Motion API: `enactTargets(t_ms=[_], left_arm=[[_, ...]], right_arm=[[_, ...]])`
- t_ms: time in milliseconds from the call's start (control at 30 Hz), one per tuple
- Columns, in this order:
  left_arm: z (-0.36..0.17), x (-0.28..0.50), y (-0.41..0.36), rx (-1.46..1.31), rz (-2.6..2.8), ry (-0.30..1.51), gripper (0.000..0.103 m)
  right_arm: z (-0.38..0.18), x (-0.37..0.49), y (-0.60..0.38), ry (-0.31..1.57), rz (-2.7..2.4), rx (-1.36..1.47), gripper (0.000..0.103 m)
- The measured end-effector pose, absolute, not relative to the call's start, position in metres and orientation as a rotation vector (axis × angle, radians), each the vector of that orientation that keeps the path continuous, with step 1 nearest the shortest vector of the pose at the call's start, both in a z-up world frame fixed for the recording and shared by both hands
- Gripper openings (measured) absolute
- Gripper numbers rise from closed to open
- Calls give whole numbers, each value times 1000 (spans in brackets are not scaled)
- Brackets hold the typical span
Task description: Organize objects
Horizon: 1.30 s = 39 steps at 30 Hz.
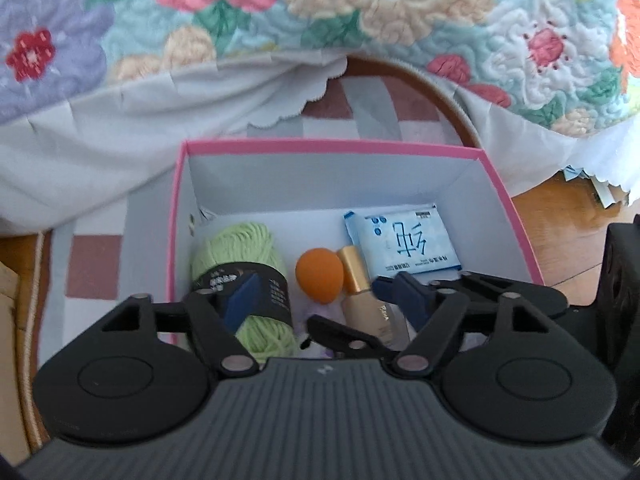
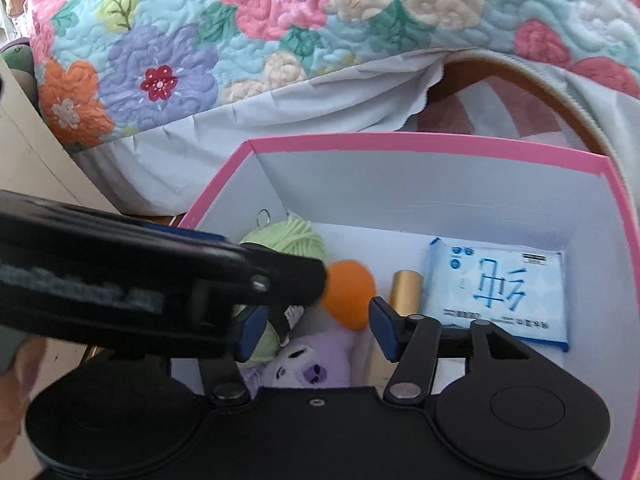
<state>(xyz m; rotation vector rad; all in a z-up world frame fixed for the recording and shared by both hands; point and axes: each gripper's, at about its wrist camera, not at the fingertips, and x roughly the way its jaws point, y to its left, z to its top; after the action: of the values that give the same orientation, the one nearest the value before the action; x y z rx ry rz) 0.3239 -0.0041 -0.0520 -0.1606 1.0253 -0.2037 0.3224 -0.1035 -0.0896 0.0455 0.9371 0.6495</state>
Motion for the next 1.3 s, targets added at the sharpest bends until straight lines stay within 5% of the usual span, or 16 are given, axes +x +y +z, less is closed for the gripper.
enactTargets(t_ms=[533,933,1300], left_arm=[[0,245,25,-199,-243,1011,77],[77,170,35,-179,-182,958,92],[96,121,37,-139,-144,922,100]], right_arm=[[-27,249,-152,879,616,-14,65],[70,183,-176,788,558,-40,79],[85,132,-182,815,516,-70,88]])
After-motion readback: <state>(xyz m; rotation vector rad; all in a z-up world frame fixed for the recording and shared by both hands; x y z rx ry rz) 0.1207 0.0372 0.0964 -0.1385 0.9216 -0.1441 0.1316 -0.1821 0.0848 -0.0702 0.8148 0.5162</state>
